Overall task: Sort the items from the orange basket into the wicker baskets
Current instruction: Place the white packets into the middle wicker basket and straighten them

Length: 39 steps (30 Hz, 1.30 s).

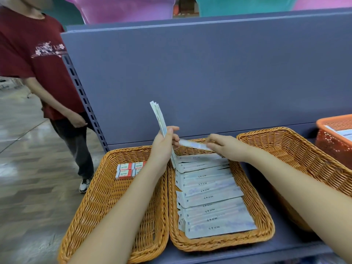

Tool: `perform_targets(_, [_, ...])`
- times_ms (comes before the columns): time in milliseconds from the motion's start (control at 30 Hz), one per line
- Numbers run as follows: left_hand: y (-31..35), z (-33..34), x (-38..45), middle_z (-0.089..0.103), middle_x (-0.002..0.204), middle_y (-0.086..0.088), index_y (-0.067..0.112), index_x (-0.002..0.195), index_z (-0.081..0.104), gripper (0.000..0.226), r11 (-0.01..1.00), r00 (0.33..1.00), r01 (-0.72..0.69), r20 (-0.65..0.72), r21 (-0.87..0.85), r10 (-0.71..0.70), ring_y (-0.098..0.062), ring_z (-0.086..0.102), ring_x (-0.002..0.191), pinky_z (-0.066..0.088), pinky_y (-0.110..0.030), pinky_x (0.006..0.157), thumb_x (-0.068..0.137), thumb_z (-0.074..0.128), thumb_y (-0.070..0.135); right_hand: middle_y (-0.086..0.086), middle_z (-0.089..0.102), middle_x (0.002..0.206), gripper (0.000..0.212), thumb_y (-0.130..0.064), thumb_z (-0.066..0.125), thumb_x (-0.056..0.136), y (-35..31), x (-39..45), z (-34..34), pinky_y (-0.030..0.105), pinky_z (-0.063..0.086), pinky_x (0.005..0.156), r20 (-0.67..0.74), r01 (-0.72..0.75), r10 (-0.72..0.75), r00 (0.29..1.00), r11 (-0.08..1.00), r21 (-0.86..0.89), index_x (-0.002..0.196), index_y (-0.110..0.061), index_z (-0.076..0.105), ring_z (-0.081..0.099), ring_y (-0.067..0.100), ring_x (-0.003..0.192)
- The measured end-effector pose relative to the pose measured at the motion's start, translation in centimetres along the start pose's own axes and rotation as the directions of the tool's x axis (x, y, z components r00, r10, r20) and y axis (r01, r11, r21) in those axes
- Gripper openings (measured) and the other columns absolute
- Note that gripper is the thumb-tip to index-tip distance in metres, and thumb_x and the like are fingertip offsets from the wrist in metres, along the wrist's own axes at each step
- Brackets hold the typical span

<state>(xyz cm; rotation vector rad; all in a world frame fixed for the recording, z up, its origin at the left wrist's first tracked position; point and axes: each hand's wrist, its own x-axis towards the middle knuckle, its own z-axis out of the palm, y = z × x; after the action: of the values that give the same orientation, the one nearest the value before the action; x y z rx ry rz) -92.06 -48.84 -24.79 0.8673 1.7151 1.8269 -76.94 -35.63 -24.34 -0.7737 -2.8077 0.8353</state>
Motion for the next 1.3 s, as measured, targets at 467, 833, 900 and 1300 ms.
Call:
perform_targets(467, [0.0,0.1,-0.1,0.042,0.066,0.003,0.021,0.094,0.056,0.026,0.999,0.999,0.01,0.042,0.051,-0.012,-0.008,0.039,0.058,0.038,-0.022,0.059,0.104,0.032,0.026,-0.002,0.057,0.107,0.015,-0.027,0.054,0.094,0.8,-0.1,3.0,0.026,0.043,0.08,0.163,0.147,-0.095,0.982,0.928,-0.342,0.105,-0.019,0.06,0.051,0.015,0.096])
perform_targets(833, [0.0,1.0,-0.2,0.064,0.093,0.001,0.012,0.105,0.059,0.029,1.0,0.999,-0.001,0.033,-0.004,0.001,-0.009,0.061,0.091,0.051,-0.016,0.082,0.104,0.032,0.022,-0.008,0.061,0.088,0.01,-0.028,0.061,0.089,-3.2,1.1,3.5,0.023,0.044,0.074,-0.107,0.149,-0.144,0.984,0.988,0.048,0.094,-0.019,0.062,0.056,0.011,0.083])
perform_targets(900, [0.1,1.0,-0.3,0.064,0.097,0.001,0.01,0.109,0.06,0.029,1.0,0.999,0.021,0.042,-0.023,-0.02,-0.007,0.062,0.087,0.052,-0.011,0.071,0.104,0.034,0.023,-0.005,0.065,0.091,0.016,-0.027,0.063,0.088,-4.8,1.5,4.1,0.022,0.046,0.078,-0.164,0.136,-0.101,0.981,0.966,0.219,0.099,-0.015,0.063,0.059,0.01,0.085])
perform_targets(1300, [0.0,1.0,-0.4,0.065,0.101,0.002,0.012,0.115,0.057,0.024,0.997,0.998,0.047,0.047,-0.059,-0.044,-0.006,0.064,0.088,0.051,-0.014,0.068,0.101,0.042,0.024,0.003,0.07,0.089,0.02,-0.023,0.056,0.09,-7.0,2.2,5.4,0.03,0.05,0.078,-0.344,0.108,-0.065,0.937,0.988,0.107,0.097,-0.008,0.065,0.064,0.018,0.083])
